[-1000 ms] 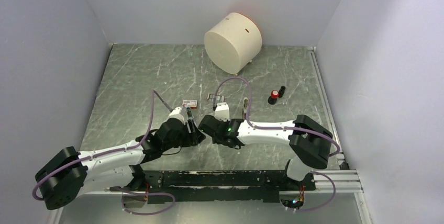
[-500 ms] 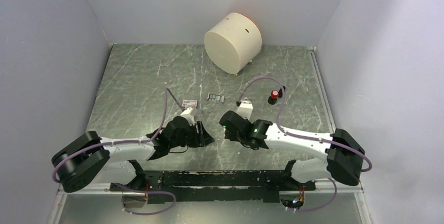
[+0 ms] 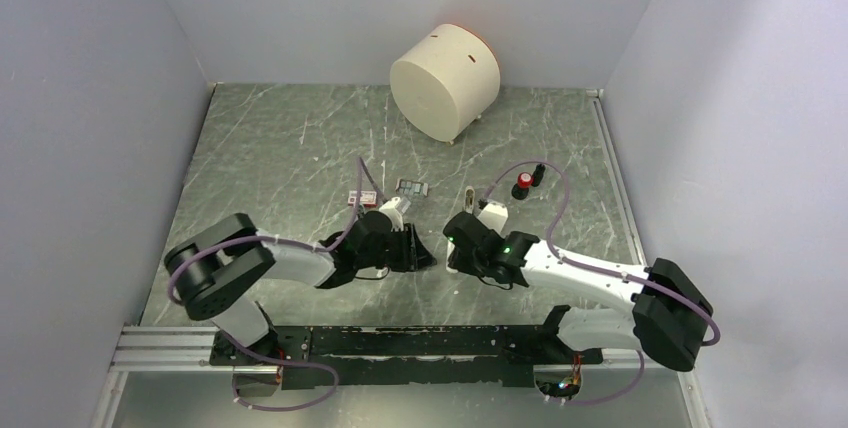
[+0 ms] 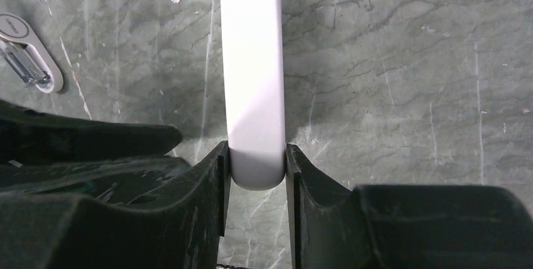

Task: Load the staples into the stapler

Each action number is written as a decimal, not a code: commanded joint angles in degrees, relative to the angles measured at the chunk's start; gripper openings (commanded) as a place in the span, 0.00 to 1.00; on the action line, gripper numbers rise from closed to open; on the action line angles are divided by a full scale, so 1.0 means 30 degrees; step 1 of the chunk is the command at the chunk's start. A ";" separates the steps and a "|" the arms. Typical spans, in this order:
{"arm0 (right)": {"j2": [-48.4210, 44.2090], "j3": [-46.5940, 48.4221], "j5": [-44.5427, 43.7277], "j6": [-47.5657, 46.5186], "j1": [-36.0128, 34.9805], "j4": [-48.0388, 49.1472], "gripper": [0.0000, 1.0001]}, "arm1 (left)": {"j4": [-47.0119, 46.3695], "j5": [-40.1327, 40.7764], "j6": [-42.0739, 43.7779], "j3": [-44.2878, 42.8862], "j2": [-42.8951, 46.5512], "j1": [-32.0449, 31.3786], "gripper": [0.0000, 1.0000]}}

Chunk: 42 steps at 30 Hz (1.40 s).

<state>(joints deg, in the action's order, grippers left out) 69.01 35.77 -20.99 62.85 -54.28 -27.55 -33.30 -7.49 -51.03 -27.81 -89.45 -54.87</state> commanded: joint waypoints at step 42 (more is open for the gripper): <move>-0.1198 0.1662 0.1990 -0.2576 0.2481 -0.0624 0.13 | -0.1467 -0.1447 0.0701 -0.1873 -0.5639 -0.0254 0.17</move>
<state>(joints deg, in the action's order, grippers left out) 66.04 36.99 -13.50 57.98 -48.47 -27.88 -42.63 -14.02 -50.83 -33.12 -104.51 -55.33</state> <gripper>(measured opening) 0.363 0.183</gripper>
